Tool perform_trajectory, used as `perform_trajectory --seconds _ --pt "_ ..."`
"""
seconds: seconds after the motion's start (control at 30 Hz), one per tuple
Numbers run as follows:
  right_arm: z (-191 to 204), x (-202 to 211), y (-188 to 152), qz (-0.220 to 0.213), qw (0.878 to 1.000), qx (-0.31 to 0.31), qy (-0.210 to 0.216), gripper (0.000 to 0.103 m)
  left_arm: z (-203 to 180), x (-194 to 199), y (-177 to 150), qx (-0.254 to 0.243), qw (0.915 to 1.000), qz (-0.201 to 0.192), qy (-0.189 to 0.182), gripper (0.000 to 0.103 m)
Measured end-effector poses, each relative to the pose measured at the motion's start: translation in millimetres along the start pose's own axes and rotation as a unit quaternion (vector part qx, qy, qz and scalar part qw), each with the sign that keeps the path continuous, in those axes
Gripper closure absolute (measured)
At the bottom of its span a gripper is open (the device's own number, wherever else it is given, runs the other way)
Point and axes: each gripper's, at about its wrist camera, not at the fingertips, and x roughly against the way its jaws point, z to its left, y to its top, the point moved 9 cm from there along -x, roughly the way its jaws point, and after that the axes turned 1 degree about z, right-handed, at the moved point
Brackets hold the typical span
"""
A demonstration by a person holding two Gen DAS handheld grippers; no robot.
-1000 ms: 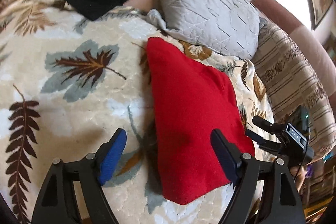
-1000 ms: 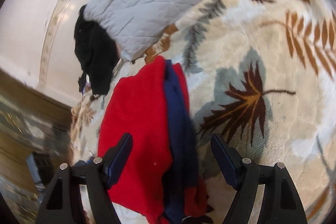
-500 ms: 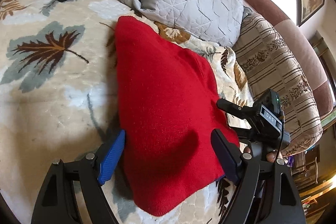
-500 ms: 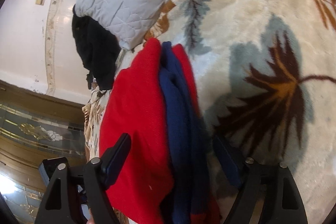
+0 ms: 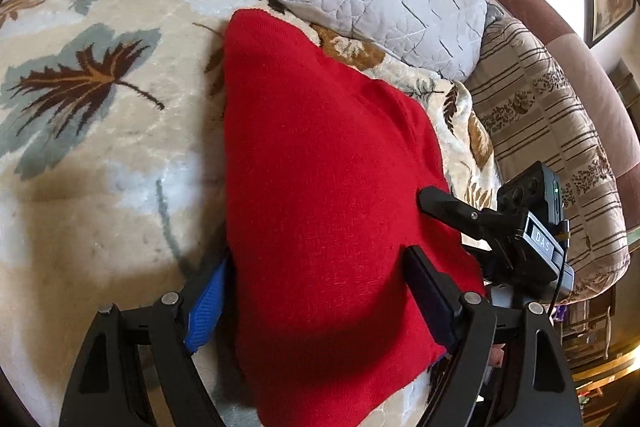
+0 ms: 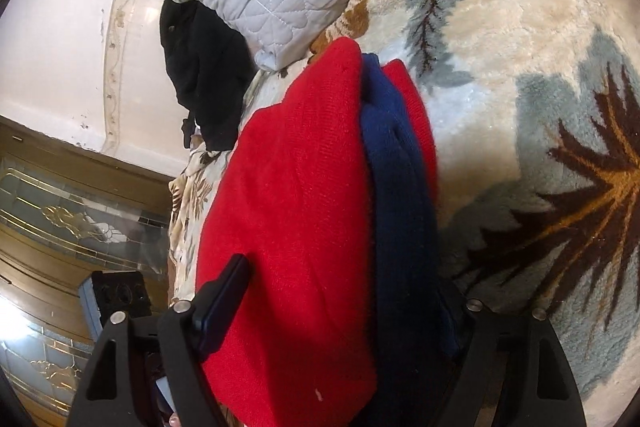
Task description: Fold small clothes
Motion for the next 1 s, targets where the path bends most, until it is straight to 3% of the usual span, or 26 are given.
perform_trajectory --seconds 0.5,0.57,0.67,0.8,1.0 --pt "-1.7 3.1 0.6 -0.005 1.0 -0.017 0.014 0.021 -7.3 7.3 -12.3 -0.067 0.9967 0.013 0.044 0.016" --pt "-2.0 3.9 0.3 -0.007 1.0 -0.02 0.016 0.021 -6.2 7.5 -14.3 -0.073 0.9965 0.014 0.037 0.016" --pt "-0.2 2.5 0.6 -0.012 1.0 -0.021 0.013 0.022 -0.4 5.7 -14.0 -0.042 0.9988 0.024 0.01 0.016" --pt "1.8 -1.7 -0.3 -0.013 1.0 -0.018 0.003 0.032 1.2 4.5 -9.1 -0.026 0.9996 0.009 -0.007 0.017" --pt "1.9 -3.6 2.5 -0.015 1.0 -0.021 0.001 0.047 -2.3 4.1 1.1 -0.025 0.9997 -0.009 -0.001 0.042"
